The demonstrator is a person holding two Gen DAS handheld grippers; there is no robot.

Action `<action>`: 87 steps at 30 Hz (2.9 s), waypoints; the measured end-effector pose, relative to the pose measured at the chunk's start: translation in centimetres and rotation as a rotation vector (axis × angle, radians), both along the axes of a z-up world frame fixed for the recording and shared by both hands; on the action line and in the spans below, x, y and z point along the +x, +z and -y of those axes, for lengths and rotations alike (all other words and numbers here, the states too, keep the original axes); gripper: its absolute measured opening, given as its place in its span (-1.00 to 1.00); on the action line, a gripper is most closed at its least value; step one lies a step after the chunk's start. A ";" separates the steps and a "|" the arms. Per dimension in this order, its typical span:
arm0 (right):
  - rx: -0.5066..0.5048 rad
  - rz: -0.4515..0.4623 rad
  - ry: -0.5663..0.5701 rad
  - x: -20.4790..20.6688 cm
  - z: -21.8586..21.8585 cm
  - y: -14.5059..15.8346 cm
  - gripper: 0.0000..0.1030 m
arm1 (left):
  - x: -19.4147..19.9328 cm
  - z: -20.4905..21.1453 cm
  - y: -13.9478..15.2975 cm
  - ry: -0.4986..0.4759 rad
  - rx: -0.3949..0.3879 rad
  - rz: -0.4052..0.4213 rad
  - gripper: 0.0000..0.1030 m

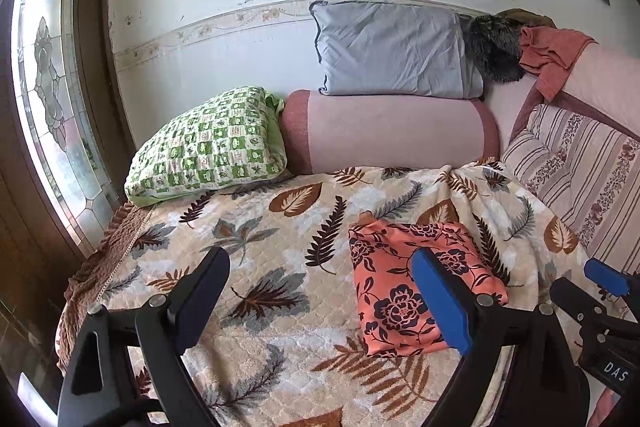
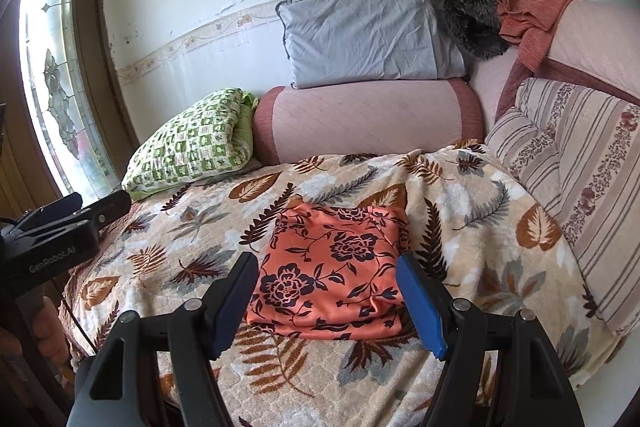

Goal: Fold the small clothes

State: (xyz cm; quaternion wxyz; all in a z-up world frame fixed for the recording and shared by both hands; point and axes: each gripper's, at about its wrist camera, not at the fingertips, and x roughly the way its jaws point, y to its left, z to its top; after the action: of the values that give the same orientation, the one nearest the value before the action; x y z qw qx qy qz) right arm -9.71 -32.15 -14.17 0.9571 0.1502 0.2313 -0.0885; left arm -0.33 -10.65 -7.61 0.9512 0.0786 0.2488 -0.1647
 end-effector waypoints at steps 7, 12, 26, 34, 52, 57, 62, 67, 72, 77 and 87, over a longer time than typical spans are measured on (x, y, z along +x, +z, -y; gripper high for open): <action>0.004 -0.013 0.040 1.2 -1.3 -0.3 0.45 | 0.6 -0.7 -0.8 0.017 0.001 -0.015 0.80; -0.004 -0.016 0.063 1.8 -2.3 -0.4 0.45 | 1.1 -1.2 -1.3 0.030 -0.001 -0.030 0.80; -0.009 -0.033 0.084 3.3 -3.5 -0.7 0.45 | 2.3 -2.2 -2.9 0.041 -0.002 -0.062 0.80; 0.019 -0.048 0.086 4.4 -3.5 -1.2 0.45 | 2.9 -2.7 -3.8 0.052 -0.003 -0.082 0.80; 0.037 -0.049 0.097 5.5 -2.5 -2.4 0.45 | 3.5 -1.3 -4.7 0.048 0.021 -0.097 0.80; 0.087 -0.070 0.113 6.5 -0.3 -3.8 0.45 | 4.3 -0.5 -6.0 0.028 0.034 -0.111 0.80; 0.277 -0.166 0.111 10.0 7.9 -8.1 0.45 | 7.6 1.9 -9.5 -0.089 0.023 -0.228 0.80; 0.560 -0.249 0.081 14.0 14.9 -13.9 0.45 | 13.3 6.0 -15.0 -0.180 0.019 -0.426 0.79; 0.706 -0.347 0.092 18.8 16.8 -18.6 0.49 | 18.4 7.5 -19.7 -0.155 -0.100 -0.653 0.79; 0.728 -0.399 0.106 21.3 15.1 -21.2 0.53 | 20.3 8.7 -23.5 -0.201 -0.218 -0.844 0.79; 0.557 -0.367 0.109 21.0 11.2 -17.9 -0.23 | 19.6 8.3 -22.3 -0.269 -0.294 -0.806 -0.19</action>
State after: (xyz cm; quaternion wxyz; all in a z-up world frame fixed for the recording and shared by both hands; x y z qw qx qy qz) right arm 11.32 -43.39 -32.08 0.8251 0.3747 0.4227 0.0036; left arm 19.26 -18.96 -29.93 0.7493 -0.0965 0.5612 -0.3380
